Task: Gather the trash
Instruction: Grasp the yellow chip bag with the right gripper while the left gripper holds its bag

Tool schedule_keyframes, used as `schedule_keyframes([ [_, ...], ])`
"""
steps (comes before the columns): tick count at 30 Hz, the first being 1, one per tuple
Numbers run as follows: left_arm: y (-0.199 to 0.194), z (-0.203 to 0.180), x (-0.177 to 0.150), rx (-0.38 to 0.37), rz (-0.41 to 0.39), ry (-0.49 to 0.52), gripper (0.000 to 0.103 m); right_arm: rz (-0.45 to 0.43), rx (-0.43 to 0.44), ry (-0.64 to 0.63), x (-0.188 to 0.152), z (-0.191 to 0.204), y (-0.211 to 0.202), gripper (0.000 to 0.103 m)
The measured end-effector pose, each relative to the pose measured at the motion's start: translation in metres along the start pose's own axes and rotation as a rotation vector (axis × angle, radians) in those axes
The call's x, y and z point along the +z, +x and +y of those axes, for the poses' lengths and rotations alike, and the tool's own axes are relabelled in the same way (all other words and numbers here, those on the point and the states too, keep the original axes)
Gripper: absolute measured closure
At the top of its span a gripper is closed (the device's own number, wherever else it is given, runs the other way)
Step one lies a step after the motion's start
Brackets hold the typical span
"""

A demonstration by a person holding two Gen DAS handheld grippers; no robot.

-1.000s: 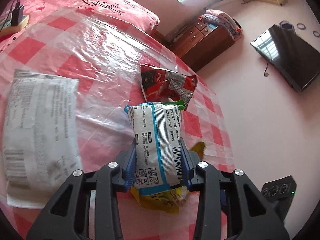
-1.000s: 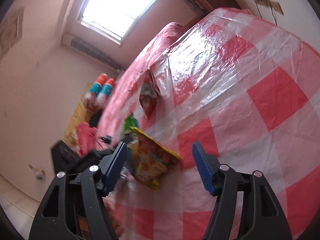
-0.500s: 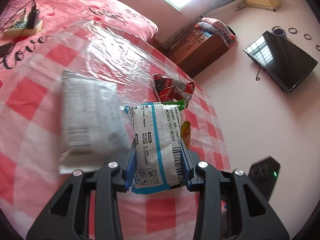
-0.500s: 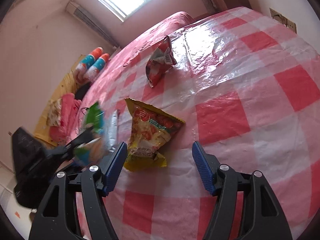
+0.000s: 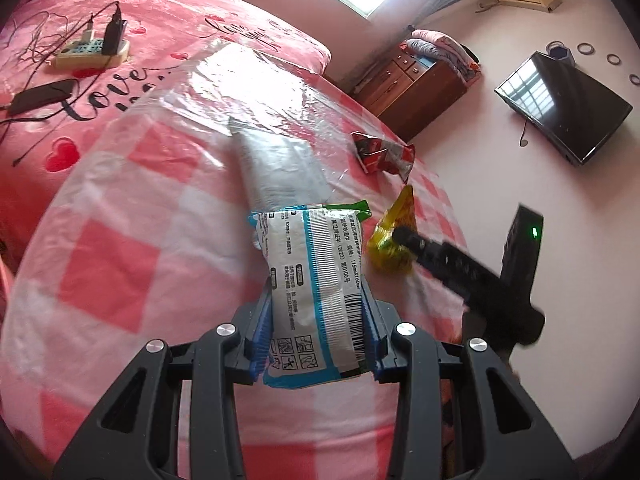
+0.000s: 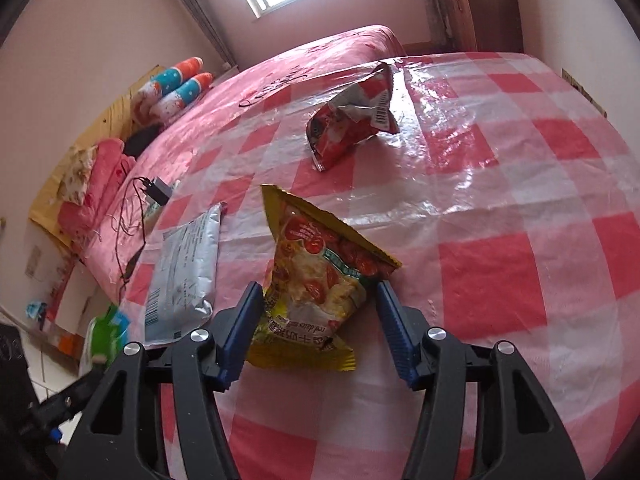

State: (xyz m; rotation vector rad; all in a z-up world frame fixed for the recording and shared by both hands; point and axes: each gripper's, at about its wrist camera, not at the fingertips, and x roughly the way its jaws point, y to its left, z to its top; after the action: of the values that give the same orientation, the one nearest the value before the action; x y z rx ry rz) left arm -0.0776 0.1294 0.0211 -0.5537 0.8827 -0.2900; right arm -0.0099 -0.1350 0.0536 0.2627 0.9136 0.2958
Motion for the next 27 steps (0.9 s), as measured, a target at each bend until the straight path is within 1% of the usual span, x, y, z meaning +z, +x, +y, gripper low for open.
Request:
schedule_keyframes([
  [4,-0.012,0.009,-0.007,0.007,0.004,0.010,0.063,0.016,-0.025,-0.020,0.008,0.004,0.006,0.044],
  [6,-0.016,0.014,-0.009,0.004,0.006,0.004,0.063,0.032,-0.030,-0.028,0.013,0.007,0.010,0.042],
  [8,-0.020,0.021,-0.011,0.006,0.005,-0.002,0.063,0.048,-0.015,-0.008,0.017,0.006,0.013,0.040],
  [9,-0.021,0.023,-0.012,0.005,0.005,-0.005,0.063,0.056,-0.002,0.003,0.019,0.007,0.014,0.036],
  [14,-0.027,0.037,-0.015,0.008,0.007,-0.033,0.063,0.075,0.016,0.061,0.029,0.005,0.018,0.035],
  [15,-0.028,0.040,-0.016,0.010,0.007,-0.039,0.063,0.074,0.006,0.067,0.030,0.005,0.018,0.037],
  [17,-0.030,0.046,-0.018,0.009,0.006,-0.054,0.063,0.068,-0.028,0.063,0.031,0.007,0.020,0.048],
  [18,-0.031,0.048,-0.019,0.008,0.004,-0.059,0.063,0.063,-0.028,0.059,0.030,0.007,0.020,0.054],
  [21,-0.035,0.054,-0.022,0.006,0.000,-0.073,0.063,0.041,-0.047,0.038,0.027,0.011,0.020,0.058],
  [25,-0.039,0.060,-0.024,0.003,-0.003,-0.086,0.063,-0.004,-0.072,-0.003,0.022,0.018,0.014,0.066],
  [27,-0.042,0.063,-0.026,0.003,-0.008,-0.091,0.063,-0.026,-0.084,-0.034,0.018,0.023,0.010,0.068],
])
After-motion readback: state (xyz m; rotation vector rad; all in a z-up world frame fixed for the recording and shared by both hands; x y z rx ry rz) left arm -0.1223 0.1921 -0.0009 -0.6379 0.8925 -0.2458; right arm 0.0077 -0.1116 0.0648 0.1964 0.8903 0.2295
